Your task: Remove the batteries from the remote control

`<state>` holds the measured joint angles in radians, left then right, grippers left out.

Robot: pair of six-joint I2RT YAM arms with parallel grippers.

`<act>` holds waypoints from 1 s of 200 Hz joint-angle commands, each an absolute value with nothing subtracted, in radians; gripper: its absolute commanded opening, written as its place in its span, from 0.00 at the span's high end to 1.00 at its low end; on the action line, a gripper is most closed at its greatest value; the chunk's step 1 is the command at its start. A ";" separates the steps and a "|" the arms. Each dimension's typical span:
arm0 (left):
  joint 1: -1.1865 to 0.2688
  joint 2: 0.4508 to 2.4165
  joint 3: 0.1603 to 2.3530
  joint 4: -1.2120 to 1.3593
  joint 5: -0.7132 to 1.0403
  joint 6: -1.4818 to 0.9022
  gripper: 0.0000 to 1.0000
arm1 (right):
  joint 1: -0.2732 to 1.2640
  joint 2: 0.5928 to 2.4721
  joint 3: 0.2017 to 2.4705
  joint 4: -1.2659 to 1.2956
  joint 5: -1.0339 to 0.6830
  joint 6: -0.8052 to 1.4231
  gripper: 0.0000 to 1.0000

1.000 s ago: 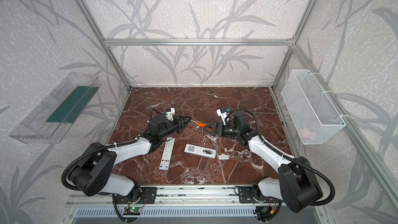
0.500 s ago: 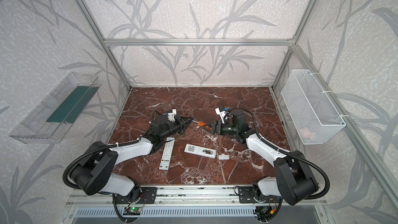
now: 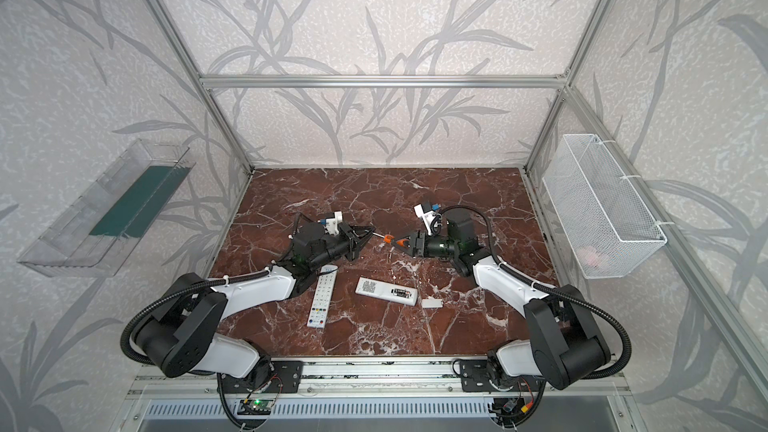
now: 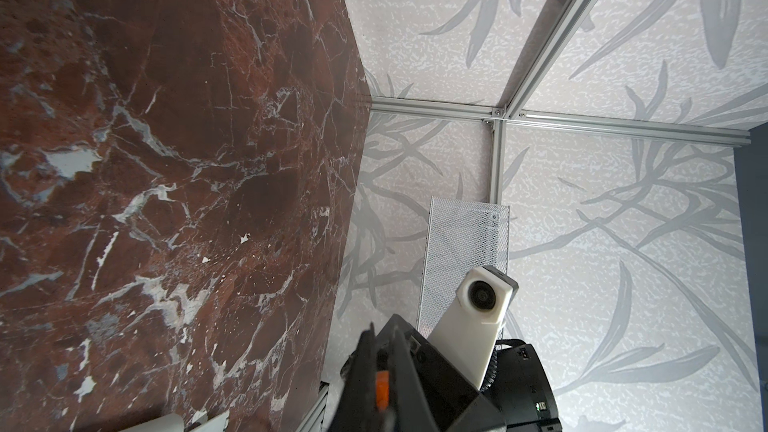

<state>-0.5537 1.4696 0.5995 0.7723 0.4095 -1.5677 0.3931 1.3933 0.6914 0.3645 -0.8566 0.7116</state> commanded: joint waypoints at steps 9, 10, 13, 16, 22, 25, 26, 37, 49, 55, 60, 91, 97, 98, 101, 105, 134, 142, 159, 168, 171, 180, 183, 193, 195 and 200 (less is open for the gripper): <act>-0.564 1.461 0.607 0.810 0.433 -1.593 1.00 | 0.400 1.417 0.703 0.447 -0.877 0.726 0.51; -0.564 1.461 0.607 0.810 0.433 -1.594 1.00 | 0.400 1.417 0.704 0.447 -0.878 0.726 0.52; -0.565 1.463 0.606 0.811 0.433 -1.593 1.00 | 0.400 1.419 0.703 0.450 -0.879 0.728 0.53; -0.565 1.463 0.606 0.810 0.433 -1.593 1.00 | 0.401 1.420 0.703 0.452 -0.879 0.729 0.54; -0.565 1.462 0.605 0.810 0.432 -1.595 1.00 | 0.402 1.423 0.704 0.452 -0.880 0.729 0.57; -0.565 1.462 0.604 0.810 0.431 -1.595 1.00 | 0.402 1.425 0.705 0.454 -0.882 0.730 0.59; -0.565 1.463 0.604 0.810 0.431 -1.594 1.00 | 0.401 1.425 0.704 0.454 -0.882 0.730 0.59; -0.565 1.462 0.600 0.810 0.429 -1.594 1.00 | 0.401 1.428 0.706 0.454 -0.884 0.731 0.65; -0.565 1.461 0.596 0.811 0.428 -1.594 1.00 | 0.402 1.428 0.706 0.451 -0.882 0.728 0.72; -0.565 1.461 0.594 0.812 0.427 -1.594 1.00 | 0.402 1.428 0.704 0.447 -0.881 0.727 0.76; -0.565 1.460 0.591 0.812 0.426 -1.596 1.00 | 0.401 1.428 0.704 0.448 -0.882 0.725 0.79; -0.565 1.454 0.573 0.811 0.413 -1.600 1.00 | 0.401 1.414 0.694 0.432 -0.880 0.717 0.98; -0.565 1.451 0.568 0.811 0.410 -1.602 1.00 | 0.402 1.407 0.692 0.424 -0.880 0.713 1.00; -0.565 1.450 0.567 0.811 0.410 -1.602 1.00 | 0.402 1.405 0.693 0.424 -0.880 0.712 1.00; -0.565 1.449 0.565 0.811 0.409 -1.601 1.00 | 0.402 1.403 0.693 0.416 -0.880 0.709 1.00; -0.565 1.446 0.561 0.810 0.408 -1.600 1.00 | 0.401 1.397 0.692 0.407 -0.879 0.703 1.00; -0.551 1.399 0.518 0.764 0.403 -1.564 0.83 | 0.394 1.339 0.691 0.281 -0.856 0.645 1.00; -0.537 1.370 0.508 0.718 0.407 -1.535 0.72 | 0.389 1.315 0.693 0.218 -0.842 0.605 1.00; -0.498 1.280 0.502 0.548 0.431 -1.427 0.51 | 0.378 1.254 0.710 0.064 -0.790 0.531 1.00; -0.471 1.225 0.512 0.422 0.441 -1.343 0.40 | 0.374 1.220 0.732 -0.049 -0.733 0.486 1.00; -0.465 1.207 0.519 0.372 0.440 -1.312 0.37 | 0.373 1.210 0.741 -0.091 -0.713 0.470 1.00; -0.446 1.148 0.543 0.216 0.419 -1.204 0.27 | 0.367 1.181 0.770 -0.205 -0.657 0.422 1.00; -0.441 1.130 0.555 0.167 0.413 -1.164 0.25 | 0.368 1.172 0.780 -0.243 -0.635 0.407 1.00; -0.424 1.074 0.603 -0.012 0.390 -1.016 0.15 | 0.363 1.149 0.804 -0.338 -0.569 0.386 1.00; -0.422 1.065 0.615 -0.040 0.382 -0.989 0.14 | 0.362 1.145 0.808 -0.354 -0.557 0.384 1.00; -0.420 1.046 0.645 -0.124 0.366 -0.909 0.12 | 0.358 1.134 0.816 -0.387 -0.536 0.380 1.00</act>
<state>-0.4416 1.1576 0.5304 0.3176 0.4133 -1.2831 0.3710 1.1961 0.7380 -0.0948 -0.6991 0.4965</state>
